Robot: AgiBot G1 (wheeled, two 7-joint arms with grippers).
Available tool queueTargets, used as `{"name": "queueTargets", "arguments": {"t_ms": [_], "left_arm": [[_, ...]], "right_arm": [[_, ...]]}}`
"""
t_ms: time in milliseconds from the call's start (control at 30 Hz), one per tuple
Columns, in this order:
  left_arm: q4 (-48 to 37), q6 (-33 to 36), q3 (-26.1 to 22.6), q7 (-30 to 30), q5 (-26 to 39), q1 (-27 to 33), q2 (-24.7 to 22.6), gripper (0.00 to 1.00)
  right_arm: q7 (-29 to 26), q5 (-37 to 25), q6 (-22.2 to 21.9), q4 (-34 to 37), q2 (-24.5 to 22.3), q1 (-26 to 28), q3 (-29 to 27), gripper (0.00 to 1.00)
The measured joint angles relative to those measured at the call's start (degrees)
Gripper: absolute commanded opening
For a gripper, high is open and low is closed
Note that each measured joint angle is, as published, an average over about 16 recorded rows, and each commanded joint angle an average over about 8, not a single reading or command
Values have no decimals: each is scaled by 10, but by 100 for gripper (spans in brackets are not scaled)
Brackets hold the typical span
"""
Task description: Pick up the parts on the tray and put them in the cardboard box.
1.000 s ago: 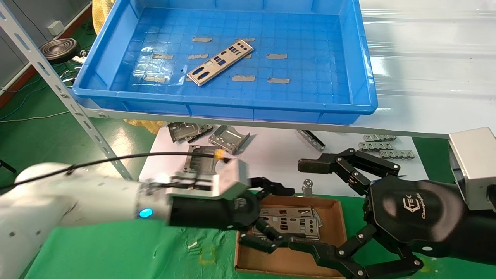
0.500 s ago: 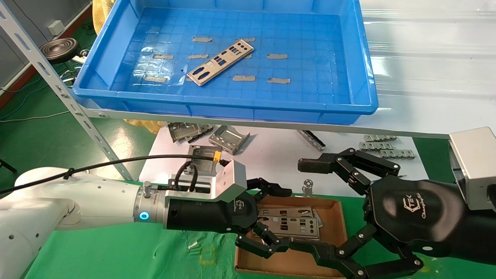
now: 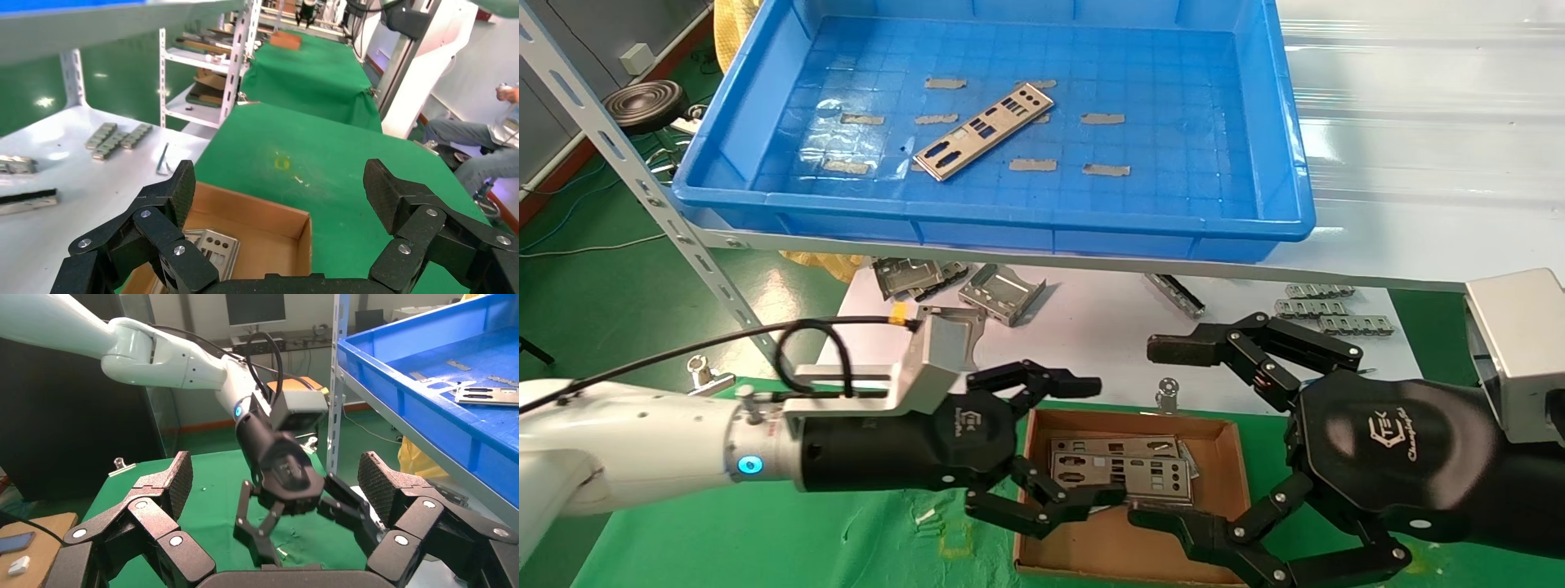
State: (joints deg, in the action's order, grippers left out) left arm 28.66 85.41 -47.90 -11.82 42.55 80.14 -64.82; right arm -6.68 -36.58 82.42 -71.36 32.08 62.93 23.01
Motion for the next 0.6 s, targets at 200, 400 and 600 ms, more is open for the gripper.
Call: {"name": "queueTargets", "arguments": {"t_ms": [200, 400, 600], "left_arm": [[58, 0, 41, 29, -1, -24, 39, 100], [117, 1, 83, 59, -2, -48, 77, 100], [175, 1, 124, 88, -3, -72, 116, 100]], "right_arm": [[0, 0, 0, 0, 0, 0, 0, 100], [0, 0, 0, 0, 0, 0, 0, 100], [0, 0, 0, 0, 0, 0, 0, 100]]}}
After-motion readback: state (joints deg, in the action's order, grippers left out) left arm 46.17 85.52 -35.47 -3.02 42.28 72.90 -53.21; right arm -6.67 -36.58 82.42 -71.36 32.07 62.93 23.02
